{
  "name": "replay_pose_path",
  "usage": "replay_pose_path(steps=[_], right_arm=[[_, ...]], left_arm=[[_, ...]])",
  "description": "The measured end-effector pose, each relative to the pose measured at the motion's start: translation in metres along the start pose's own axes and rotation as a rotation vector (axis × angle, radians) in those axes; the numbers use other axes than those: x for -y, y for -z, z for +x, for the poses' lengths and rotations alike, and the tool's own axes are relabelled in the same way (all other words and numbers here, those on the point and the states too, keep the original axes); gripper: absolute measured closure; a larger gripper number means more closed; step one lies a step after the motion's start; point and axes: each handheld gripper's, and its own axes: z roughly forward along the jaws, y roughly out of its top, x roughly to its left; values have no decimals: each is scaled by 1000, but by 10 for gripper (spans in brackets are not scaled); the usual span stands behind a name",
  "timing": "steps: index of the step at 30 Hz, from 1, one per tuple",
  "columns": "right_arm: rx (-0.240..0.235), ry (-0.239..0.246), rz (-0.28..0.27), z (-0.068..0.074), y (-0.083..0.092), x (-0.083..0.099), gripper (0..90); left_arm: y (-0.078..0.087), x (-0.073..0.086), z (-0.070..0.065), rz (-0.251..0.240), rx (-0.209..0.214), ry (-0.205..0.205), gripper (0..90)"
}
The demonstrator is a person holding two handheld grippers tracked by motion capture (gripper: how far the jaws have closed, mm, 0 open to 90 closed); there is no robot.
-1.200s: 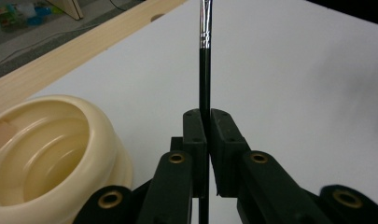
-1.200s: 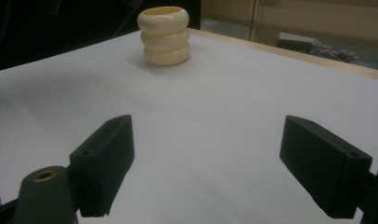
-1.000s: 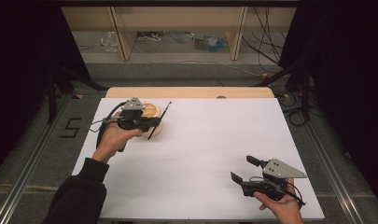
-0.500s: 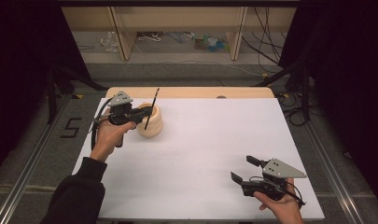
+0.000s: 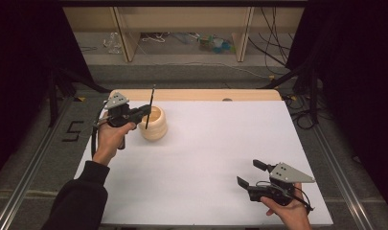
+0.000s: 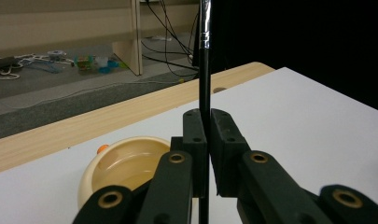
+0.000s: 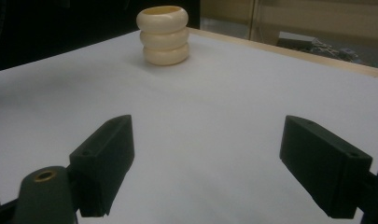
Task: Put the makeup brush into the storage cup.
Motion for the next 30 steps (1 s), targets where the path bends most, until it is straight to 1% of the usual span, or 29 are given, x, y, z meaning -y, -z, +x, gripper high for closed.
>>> replay_pose_path(steps=[1, 2, 6, 7, 9, 10, 11, 12, 13, 14, 15, 19, 20, 21, 22, 23, 24, 25, 28, 30], right_arm=[[8, 5, 8, 0, 1, 0, 188], [0, 4, 2, 0, 0, 0, 188], [7, 5, 5, 0, 1, 0, 188], [-1, -3, 4, 0, 0, 0, 188], [17, 12, -4, -2, 0, 0, 188], [5, -3, 4, -1, 0, 0, 188], [0, -8, -10, -1, -2, 1, 188], [1, -9, -9, -1, -2, 1, 188], [1, -9, -9, -1, -2, 1, 188], [3, -7, -9, -1, -2, 1, 188], [12, -2, 5, -1, -1, 1, 188], [13, -1, 6, -1, -1, 1, 188], [4, -8, -3, -1, -1, 1, 188], [1, -8, -10, -1, -1, 1, 188], [18, 5, 14, -1, 1, 0, 188], [16, 5, 12, -2, 1, 0, 188], [0, -8, -10, -1, -2, 1, 188], [0, -7, -14, -1, -2, 1, 188], [4, -9, -5, -1, -2, 1, 188], [10, -5, 0, -2, -1, 1, 188]], left_arm=[[0, 0, 0, -1, -3, 0, 853], [0, 0, 0, -3, -7, -2, 853], [0, -1, 1, -14, -13, 0, 853], [-1, -1, 1, -19, -17, 3, 853], [-1, -1, 2, -22, -22, 3, 853], [-2, -2, 3, -26, -23, 4, 853], [-2, -2, 4, -29, -27, 10, 853], [-3, -3, 4, -35, -30, 14, 853], [-3, -3, 5, -32, -30, 5, 853], [-4, -3, 5, -38, -33, 5, 853], [-4, -4, 6, -39, -35, 6, 853], [-6, -5, 9, -46, -35, 24, 852], [-7, -5, 9, -45, -39, 28, 853], [-8, -5, 10, -42, -41, 22, 852], [-9, -6, 10, -41, -46, 23, 853], [-11, -6, 11, -44, -48, 24, 852], [-11, -7, 11, -44, -52, 24, 853], [-13, -8, 11, -45, -56, 16, 853], [-17, -10, 11, -47, -65, 10, 853], [-20, -12, 10, -45, -60, 10, 853]])
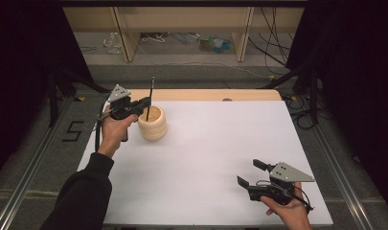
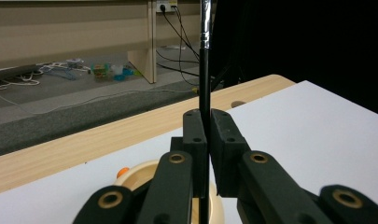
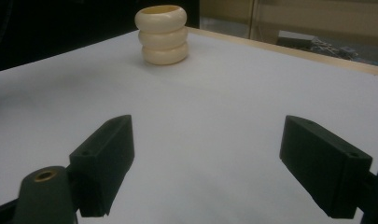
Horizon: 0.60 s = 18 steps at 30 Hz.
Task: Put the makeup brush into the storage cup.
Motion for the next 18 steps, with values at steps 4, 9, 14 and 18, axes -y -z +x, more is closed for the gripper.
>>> replay_pose_path(steps=[4, 9, 14, 18], right_arm=[[-9, -6, -12, 0, -1, 1, 188], [-11, -4, -10, 0, -1, 0, 188], [2, 1, 3, -1, 1, 0, 188], [-12, -11, -5, 0, -1, 1, 188]], left_arm=[[-5, -3, -2, -7, 1, -8, 852], [-12, -4, -2, 3, -5, -11, 852], [-20, -1, 2, 2, -16, -14, 852], [-23, 0, 6, -10, -20, 4, 853]])
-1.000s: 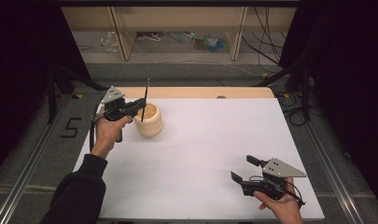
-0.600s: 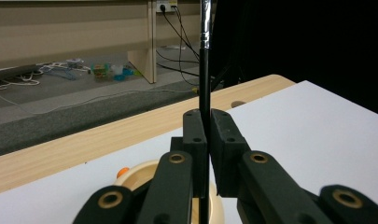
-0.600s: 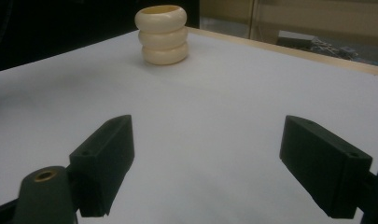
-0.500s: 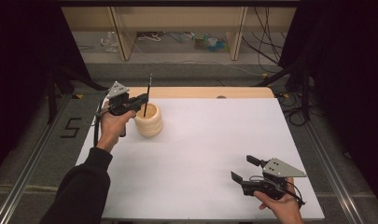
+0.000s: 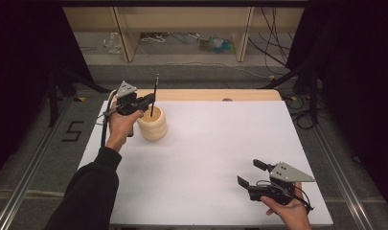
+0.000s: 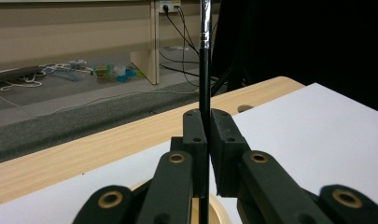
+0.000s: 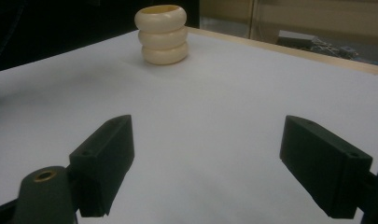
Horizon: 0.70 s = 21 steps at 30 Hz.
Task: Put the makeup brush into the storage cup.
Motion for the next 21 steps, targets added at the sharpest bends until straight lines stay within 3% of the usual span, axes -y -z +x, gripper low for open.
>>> replay_pose_path(steps=[21], right_arm=[[10, 5, 12, 0, 1, 0, 188]], left_arm=[[-13, 11, 13, -5, -49, 17, 853]])
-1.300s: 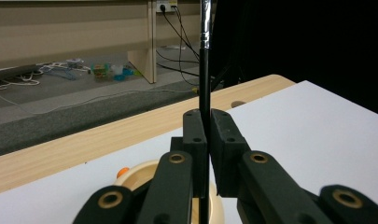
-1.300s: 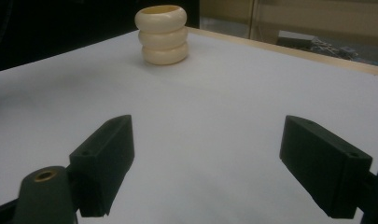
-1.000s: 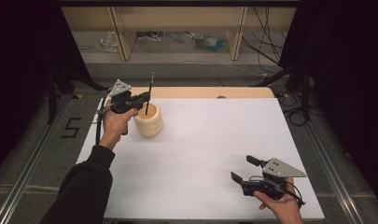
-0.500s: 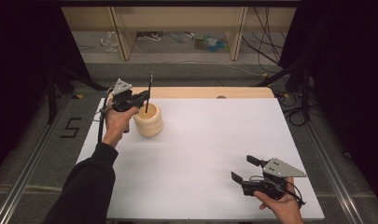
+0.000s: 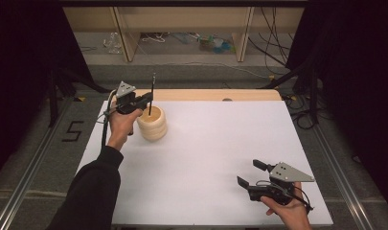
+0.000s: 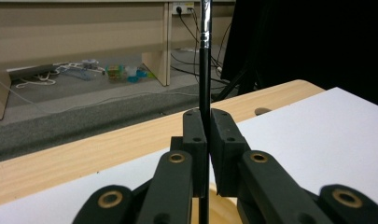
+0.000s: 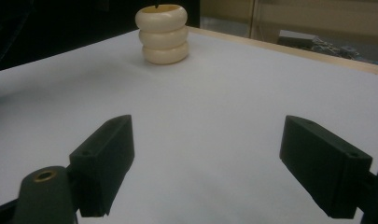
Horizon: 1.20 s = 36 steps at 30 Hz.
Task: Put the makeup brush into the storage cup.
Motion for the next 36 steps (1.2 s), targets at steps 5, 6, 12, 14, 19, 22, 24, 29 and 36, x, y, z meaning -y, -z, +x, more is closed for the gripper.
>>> replay_pose_path(steps=[5, 6, 12, 14, 19, 22, 24, 29, 36], right_arm=[[-2, 3, 28, 0, 2, -1, 188], [1, 4, 28, -1, 2, -1, 188], [-13, -1, -11, 0, -2, 1, 189], [-3, 20, -17, -1, -2, 1, 189], [-2, 24, -19, -2, -2, 1, 188], [3, 27, -3, -2, -1, 1, 189], [2, 24, 0, -1, -1, 0, 189], [1, 25, -4, -2, -1, 0, 189], [-3, 11, 14, 0, -2, 1, 189]], left_arm=[[-4, 5, -1, 15, -8, -15, 852], [-5, 6, 0, 17, -9, -13, 852], [-3, 13, 4, 14, -14, -7, 852], [-3, 16, 6, 22, -18, -11, 852], [-3, 22, 5, 17, -9, -3, 852], [-3, 24, 6, 20, -12, -1, 852], [-4, 27, 5, 26, -8, -3, 852], [-6, 30, 5, 52, -12, -11, 852], [-5, 30, 4, 88, -30, -29, 807]])
